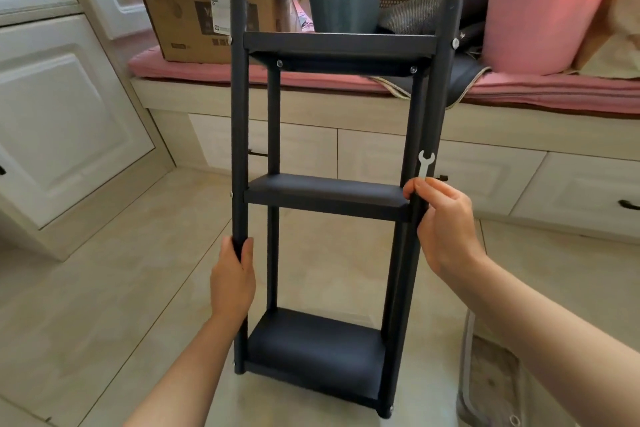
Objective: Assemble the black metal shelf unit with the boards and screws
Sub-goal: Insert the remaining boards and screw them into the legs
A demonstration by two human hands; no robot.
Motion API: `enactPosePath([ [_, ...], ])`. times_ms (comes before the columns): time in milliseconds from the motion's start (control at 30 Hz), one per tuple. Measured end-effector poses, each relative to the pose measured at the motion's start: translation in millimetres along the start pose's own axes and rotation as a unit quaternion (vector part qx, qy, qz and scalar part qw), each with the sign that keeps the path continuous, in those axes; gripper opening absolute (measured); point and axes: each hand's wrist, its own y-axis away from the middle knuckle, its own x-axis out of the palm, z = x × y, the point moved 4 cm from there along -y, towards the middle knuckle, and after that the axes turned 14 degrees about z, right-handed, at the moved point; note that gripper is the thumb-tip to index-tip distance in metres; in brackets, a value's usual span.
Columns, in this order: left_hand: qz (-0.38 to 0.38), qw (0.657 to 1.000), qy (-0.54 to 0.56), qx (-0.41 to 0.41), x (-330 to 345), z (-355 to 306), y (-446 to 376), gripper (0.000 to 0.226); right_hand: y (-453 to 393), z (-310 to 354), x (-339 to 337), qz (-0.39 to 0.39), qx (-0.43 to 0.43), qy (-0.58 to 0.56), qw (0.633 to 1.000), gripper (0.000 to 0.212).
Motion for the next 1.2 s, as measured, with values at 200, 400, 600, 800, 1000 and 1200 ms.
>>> enactPosePath([
  [200, -0.090, 0.992, -0.069, 0.061, 2, -56, 28, 0.069, 11, -7, 7, -0.027, -0.004, -0.004, 1.000, 0.031],
  [400, 0.191, 0.965, 0.048, 0.176, 89, -115, 91, 0.047, 18, -5, 11, -0.029, -0.006, 0.008, 1.000, 0.034],
  [600, 0.329, 0.928, 0.164, 0.063, 142, -125, 102, 0.019, 27, -3, 12, -0.017, 0.012, 0.029, 0.999, 0.037],
  [800, 0.229, 0.953, 0.178, 0.086, 136, -122, 111, 0.003, 33, 7, 17, 0.030, 0.025, 0.027, 0.999, 0.040],
  [1000, 0.182, 0.956, 0.197, 0.119, 106, -138, 104, 0.018, 34, 32, 28, 0.084, 0.000, 0.029, 0.996, 0.037],
  [1200, 0.142, 0.943, 0.276, 0.120, 74, -159, 97, 0.035, 34, 60, 41, 0.174, -0.027, 0.052, 0.983, 0.026],
])
